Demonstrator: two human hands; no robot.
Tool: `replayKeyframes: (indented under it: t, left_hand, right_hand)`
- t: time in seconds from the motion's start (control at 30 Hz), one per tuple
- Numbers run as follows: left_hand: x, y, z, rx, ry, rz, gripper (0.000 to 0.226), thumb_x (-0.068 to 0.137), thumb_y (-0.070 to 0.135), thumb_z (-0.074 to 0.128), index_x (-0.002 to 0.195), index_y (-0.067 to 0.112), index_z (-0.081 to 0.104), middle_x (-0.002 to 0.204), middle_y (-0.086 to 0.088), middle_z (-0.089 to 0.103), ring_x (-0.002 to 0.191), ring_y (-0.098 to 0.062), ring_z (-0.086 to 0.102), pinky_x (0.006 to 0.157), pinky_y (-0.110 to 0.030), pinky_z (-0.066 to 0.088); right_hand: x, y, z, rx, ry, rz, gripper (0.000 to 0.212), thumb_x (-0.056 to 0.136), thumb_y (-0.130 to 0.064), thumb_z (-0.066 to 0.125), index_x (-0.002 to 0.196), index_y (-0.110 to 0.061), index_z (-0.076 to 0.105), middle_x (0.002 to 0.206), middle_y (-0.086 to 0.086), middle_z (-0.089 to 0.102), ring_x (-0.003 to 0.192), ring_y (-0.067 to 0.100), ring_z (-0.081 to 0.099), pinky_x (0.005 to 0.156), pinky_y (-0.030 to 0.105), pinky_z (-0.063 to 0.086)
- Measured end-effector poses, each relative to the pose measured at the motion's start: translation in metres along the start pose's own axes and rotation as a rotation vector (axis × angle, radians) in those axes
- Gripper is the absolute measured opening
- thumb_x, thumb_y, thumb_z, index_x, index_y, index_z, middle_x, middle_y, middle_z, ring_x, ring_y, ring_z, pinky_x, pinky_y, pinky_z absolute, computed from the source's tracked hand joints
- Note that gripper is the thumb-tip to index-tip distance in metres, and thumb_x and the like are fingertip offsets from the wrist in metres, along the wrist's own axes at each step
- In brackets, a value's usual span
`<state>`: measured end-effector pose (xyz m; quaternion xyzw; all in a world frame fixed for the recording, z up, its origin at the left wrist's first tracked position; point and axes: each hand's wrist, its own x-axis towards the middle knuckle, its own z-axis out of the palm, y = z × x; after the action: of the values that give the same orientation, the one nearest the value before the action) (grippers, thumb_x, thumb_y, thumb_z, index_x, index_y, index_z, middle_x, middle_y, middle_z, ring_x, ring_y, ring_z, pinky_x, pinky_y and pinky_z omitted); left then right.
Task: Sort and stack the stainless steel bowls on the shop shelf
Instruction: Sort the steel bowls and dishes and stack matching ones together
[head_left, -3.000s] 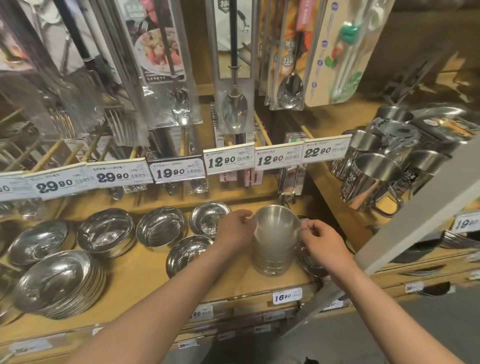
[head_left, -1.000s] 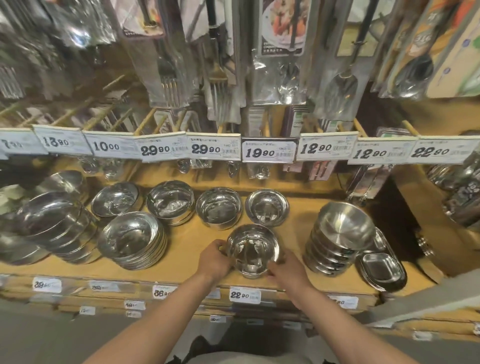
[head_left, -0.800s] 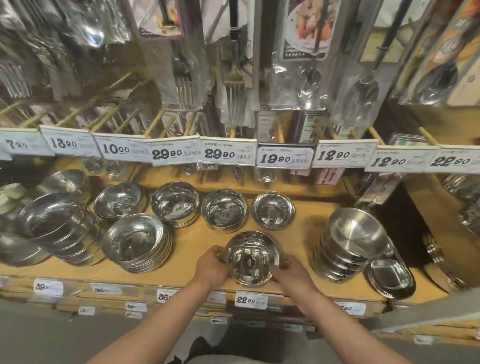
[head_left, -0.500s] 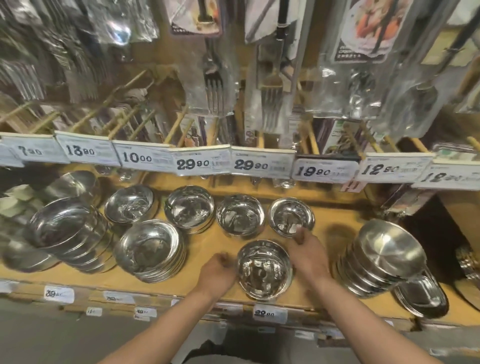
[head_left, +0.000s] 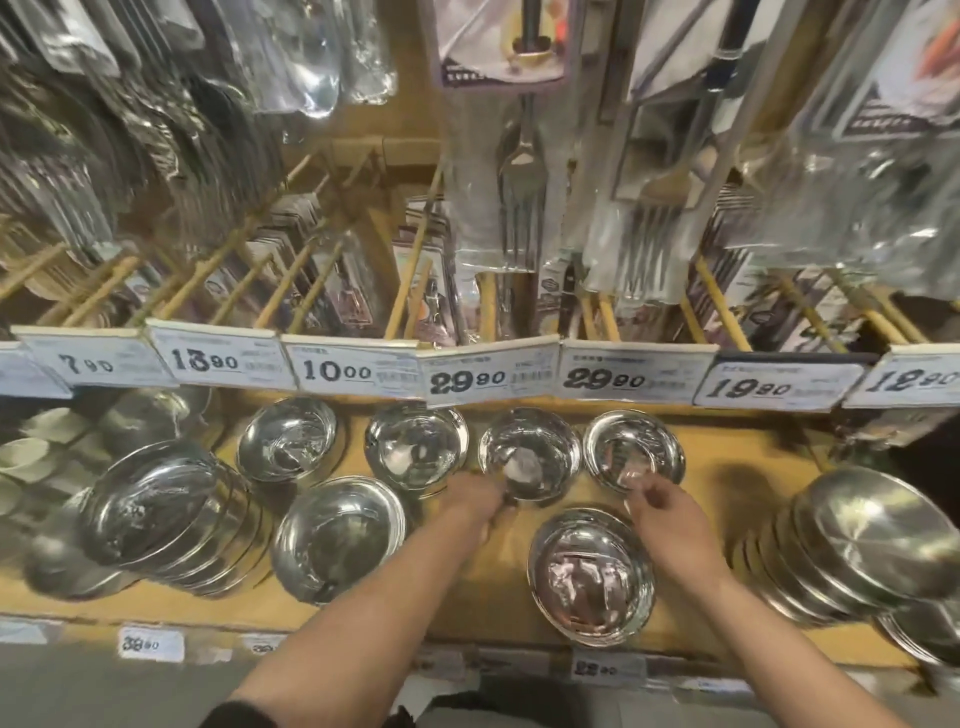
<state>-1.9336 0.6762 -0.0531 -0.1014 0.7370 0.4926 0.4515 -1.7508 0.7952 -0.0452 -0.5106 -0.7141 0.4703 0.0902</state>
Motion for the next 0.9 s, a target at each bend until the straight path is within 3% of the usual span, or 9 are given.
replayKeyframes:
  t: [0.1,0.23,0.3,0.37,0.5,0.63,0.73,0.8,0.9]
  left_hand:
    - [-0.003,-0.001,0.005,0.059,-0.048,-0.01,0.022,0.098,0.011,0.063,0.113,-0.004,0.058,0.101,-0.022,0.072,0.083,-0.03,0.07,0.092,-0.045,0.058]
    - [-0.022,0.003,0.001,0.023,-0.083,0.012,0.053,0.092,0.01,0.069,0.139,-0.002,0.046,0.11,-0.023,0.07,0.067,-0.026,0.071,0.052,-0.028,0.061]
    - [-0.029,0.004,-0.003,0.004,-0.071,0.056,0.064,0.095,0.005,0.064,0.149,0.005,0.031,0.116,-0.026,0.067,0.062,-0.028,0.067,0.044,-0.029,0.058]
    - [-0.041,0.005,-0.004,0.001,-0.082,0.087,0.063,0.098,0.006,0.06,0.151,0.008,0.026,0.109,-0.022,0.069,0.07,-0.034,0.068,0.05,-0.031,0.058]
    - [-0.068,0.004,-0.003,-0.041,-0.077,0.127,0.063,0.092,-0.004,0.063,0.145,0.012,0.033,0.097,-0.015,0.068,0.085,-0.035,0.07,0.057,-0.032,0.059]
    - [-0.093,-0.012,0.0,-0.123,-0.076,0.133,0.057,0.088,-0.012,0.059,0.136,0.011,0.04,0.115,-0.014,0.069,0.086,-0.031,0.075,0.053,-0.034,0.063]
    - [-0.107,-0.033,0.002,-0.136,-0.106,0.118,0.049,0.088,-0.011,0.058,0.122,0.018,0.037,0.11,-0.017,0.069,0.079,-0.029,0.075,0.061,-0.038,0.064]
    - [-0.111,-0.044,0.0,-0.036,-0.067,0.139,0.038,0.091,-0.003,0.06,0.122,0.011,0.043,0.102,-0.018,0.072,0.074,-0.027,0.073,0.069,-0.039,0.064]
    - [-0.109,-0.054,-0.003,0.248,0.103,0.243,0.029,0.094,0.024,0.067,0.113,0.003,0.058,0.103,-0.017,0.072,0.09,-0.029,0.071,0.088,-0.042,0.059]
  right_hand:
    - [-0.006,0.003,-0.008,0.036,-0.009,0.001,0.018,0.104,-0.025,0.05,0.103,-0.018,0.067,0.1,0.003,0.073,0.095,0.025,0.068,0.091,0.045,0.053]
    - [-0.015,-0.003,-0.016,0.067,-0.05,-0.005,0.021,0.104,-0.029,0.052,0.116,-0.02,0.066,0.102,-0.004,0.071,0.084,0.012,0.067,0.081,0.035,0.055]
    - [-0.019,-0.008,-0.017,0.137,-0.102,0.024,0.025,0.101,-0.029,0.057,0.124,-0.02,0.062,0.103,-0.004,0.07,0.086,0.014,0.07,0.082,0.041,0.06]
    - [-0.021,-0.012,-0.017,0.179,-0.166,0.023,0.031,0.098,-0.032,0.062,0.128,-0.022,0.06,0.114,0.004,0.069,0.094,0.021,0.072,0.087,0.044,0.06]
    - [-0.022,-0.011,-0.017,0.31,-0.333,0.021,0.065,0.094,-0.041,0.069,0.149,-0.017,0.042,0.133,0.005,0.061,0.104,0.015,0.069,0.071,0.016,0.057]
    - [-0.031,-0.008,-0.017,0.48,-0.422,0.07,0.08,0.087,-0.047,0.075,0.153,-0.025,0.034,0.145,0.006,0.053,0.099,0.017,0.074,0.088,0.035,0.06]
    - [-0.035,0.0,-0.018,0.461,-0.383,0.024,0.066,0.087,-0.03,0.08,0.141,-0.016,0.046,0.134,0.007,0.06,0.095,0.02,0.076,0.087,0.04,0.062]
    - [-0.038,0.006,-0.019,0.406,-0.367,-0.013,0.049,0.088,-0.013,0.076,0.131,-0.012,0.054,0.126,0.009,0.064,0.103,0.021,0.071,0.081,0.039,0.064]
    - [-0.043,0.018,-0.022,0.335,-0.378,-0.013,0.038,0.086,-0.01,0.077,0.119,-0.02,0.061,0.12,0.003,0.066,0.103,0.02,0.069,0.076,0.039,0.065]
